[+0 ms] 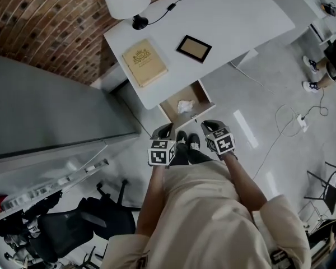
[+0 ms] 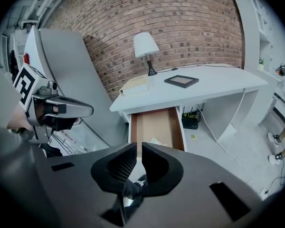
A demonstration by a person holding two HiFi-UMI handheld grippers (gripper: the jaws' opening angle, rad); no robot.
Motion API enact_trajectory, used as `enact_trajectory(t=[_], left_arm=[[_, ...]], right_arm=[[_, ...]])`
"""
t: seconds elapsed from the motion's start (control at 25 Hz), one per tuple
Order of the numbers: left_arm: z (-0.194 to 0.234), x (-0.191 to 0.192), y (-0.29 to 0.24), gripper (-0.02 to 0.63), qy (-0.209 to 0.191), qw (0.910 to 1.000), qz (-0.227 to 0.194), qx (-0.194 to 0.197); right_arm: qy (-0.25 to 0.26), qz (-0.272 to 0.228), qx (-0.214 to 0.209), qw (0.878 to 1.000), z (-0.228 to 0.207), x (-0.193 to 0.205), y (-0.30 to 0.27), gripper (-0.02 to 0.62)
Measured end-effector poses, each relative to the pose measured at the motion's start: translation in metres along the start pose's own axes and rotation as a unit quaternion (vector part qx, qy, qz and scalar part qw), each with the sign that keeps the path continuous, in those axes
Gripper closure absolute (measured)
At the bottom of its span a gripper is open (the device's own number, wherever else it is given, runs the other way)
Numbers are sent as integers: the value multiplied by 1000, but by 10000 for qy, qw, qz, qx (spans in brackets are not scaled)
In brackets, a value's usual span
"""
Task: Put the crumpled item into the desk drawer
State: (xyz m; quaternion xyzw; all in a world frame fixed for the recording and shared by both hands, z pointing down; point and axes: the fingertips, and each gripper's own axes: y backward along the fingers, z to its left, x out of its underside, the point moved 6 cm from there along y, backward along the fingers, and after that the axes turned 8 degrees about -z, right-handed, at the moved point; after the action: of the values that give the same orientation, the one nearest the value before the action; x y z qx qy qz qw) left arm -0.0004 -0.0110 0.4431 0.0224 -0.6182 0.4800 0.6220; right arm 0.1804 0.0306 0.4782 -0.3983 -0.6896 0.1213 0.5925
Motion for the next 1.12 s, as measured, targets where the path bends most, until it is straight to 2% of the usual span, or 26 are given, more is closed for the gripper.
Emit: enact_trajectory(t=[0.2,0.36,0.52,0.72,1.12], left_arm=[[-5,5,-3,589,-81,9999,38,61],[-10,11,-4,589,-251,9994,145,194],[-10,10,-7,589,-343,9990,160,244],[-12,9,-12,589,-426,9984,225,309],[-12,11,-11,589,-510,9979,256,294]], right_arm=[[-26,92,-20,10000,0,3,3,541],[-134,-8,5,9999,1,5,4,571],[-147,-32,-97,9998,5,8,1,571],[-313,-26,44,9995,-4,7,1,571],[-511,-30,-213,9985,2,8,-6,571]])
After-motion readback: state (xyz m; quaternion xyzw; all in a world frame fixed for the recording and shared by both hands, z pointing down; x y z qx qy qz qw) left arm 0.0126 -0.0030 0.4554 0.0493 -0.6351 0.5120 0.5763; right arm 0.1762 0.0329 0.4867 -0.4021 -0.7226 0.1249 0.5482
